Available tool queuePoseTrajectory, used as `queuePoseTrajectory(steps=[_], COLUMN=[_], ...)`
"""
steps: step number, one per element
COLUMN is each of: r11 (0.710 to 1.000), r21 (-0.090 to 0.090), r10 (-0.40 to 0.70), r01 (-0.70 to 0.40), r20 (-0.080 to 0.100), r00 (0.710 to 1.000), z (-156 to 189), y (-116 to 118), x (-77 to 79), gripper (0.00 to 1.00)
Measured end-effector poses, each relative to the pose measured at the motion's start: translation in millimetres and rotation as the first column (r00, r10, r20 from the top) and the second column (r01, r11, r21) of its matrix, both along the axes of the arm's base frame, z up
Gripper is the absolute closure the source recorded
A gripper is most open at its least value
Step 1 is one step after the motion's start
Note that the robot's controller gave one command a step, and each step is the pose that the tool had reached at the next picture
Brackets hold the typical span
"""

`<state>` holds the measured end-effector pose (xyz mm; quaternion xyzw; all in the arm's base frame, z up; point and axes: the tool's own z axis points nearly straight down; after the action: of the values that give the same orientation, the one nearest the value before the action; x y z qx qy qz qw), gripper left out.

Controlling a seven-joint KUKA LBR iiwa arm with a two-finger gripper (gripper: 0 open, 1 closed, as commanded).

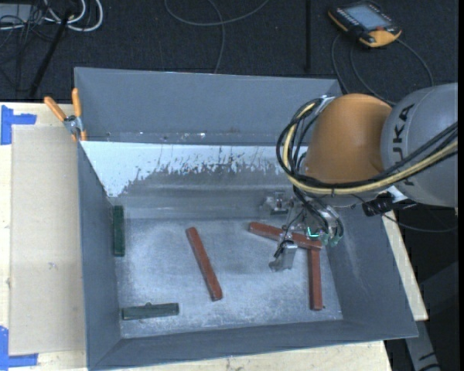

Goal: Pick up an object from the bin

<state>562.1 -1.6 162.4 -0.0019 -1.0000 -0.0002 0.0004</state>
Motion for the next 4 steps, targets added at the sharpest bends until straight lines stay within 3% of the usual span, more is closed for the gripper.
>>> queuePoseTrajectory(steps=[1, 2, 3, 4], r11=[1.000, 0.995, 0.993, 0.973], r21=[0.001, 0.000, -0.001, 0.000], r10=[-0.010, -0.101, -0.118, -0.230], r01=[0.010, 0.101, 0.118, 0.230], r20=[0.013, 0.000, -0.002, -0.003], r00=[1.000, 0.995, 0.993, 0.973], z=[-38, -81, -99, -95], y=[-23, -60, -83, -86], x=[29.6, 24.5, 20.6, 40.8], gripper=[0.00, 0.00, 0.00, 0.00])
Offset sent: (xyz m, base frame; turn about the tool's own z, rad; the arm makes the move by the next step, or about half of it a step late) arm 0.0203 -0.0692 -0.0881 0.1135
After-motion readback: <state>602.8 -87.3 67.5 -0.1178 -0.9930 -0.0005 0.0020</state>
